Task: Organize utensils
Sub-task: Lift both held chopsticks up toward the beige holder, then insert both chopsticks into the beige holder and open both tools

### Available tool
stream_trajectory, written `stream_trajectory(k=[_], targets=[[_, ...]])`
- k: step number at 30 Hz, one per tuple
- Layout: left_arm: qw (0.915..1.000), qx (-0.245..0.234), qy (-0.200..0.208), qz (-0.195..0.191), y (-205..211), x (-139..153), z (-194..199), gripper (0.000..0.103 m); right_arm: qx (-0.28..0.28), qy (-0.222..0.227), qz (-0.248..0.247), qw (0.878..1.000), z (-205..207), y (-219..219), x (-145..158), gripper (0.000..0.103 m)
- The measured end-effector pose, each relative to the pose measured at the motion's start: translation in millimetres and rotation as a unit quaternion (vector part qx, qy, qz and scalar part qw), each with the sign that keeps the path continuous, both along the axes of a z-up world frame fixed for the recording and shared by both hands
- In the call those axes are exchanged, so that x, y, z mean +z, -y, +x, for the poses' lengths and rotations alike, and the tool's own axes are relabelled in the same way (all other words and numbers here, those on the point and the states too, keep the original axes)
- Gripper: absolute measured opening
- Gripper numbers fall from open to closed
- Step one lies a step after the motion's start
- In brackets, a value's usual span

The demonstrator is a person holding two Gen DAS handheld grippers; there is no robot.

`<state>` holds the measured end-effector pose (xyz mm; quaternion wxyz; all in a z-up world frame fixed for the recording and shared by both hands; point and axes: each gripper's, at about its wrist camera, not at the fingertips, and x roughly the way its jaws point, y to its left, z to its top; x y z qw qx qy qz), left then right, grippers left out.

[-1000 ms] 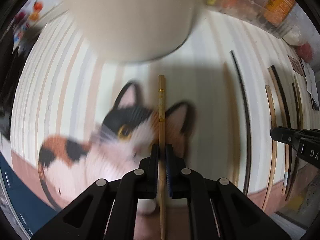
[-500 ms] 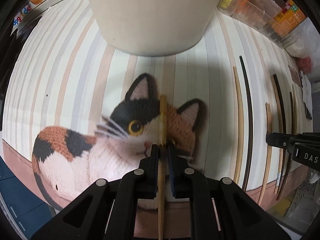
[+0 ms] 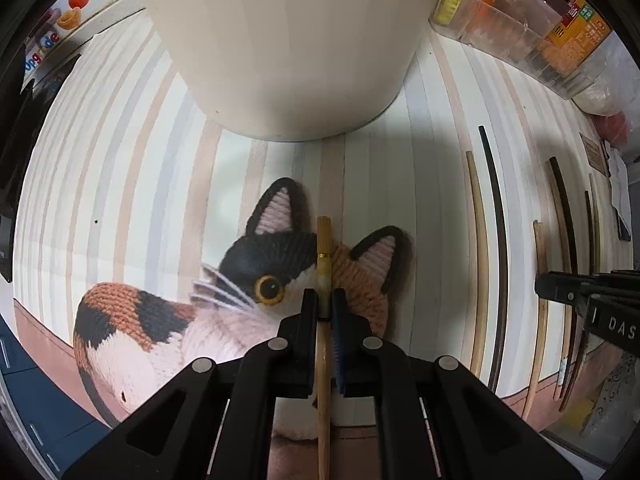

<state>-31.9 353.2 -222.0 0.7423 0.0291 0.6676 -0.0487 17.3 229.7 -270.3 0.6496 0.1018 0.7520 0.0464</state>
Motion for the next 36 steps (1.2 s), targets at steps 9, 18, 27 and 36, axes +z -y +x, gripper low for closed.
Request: stream_trajectory(k=[9,18,27,36], targets=[[0.9987,-0.006,0.052,0.001,1,49,-16,0.004,-0.042,0.082,0.023,0.996,-37,33,39,0.007],[0.9924,-0.01,0.12,-0.025,-14,112,-29,0.004,-0.07,0.15,0.038,0.985,-64,50,85,0.007],[0.9842,-0.019,0.172,-0.039,-12,150,-29,0.004,-0.066,0.221,0.046,0.972,-64,36,136,0.007],[0.9715,-0.008,0.234,-0.037,-12,195,-23,0.004,-0.057,0.308,0.037,0.949,-47,24,184,0.007]])
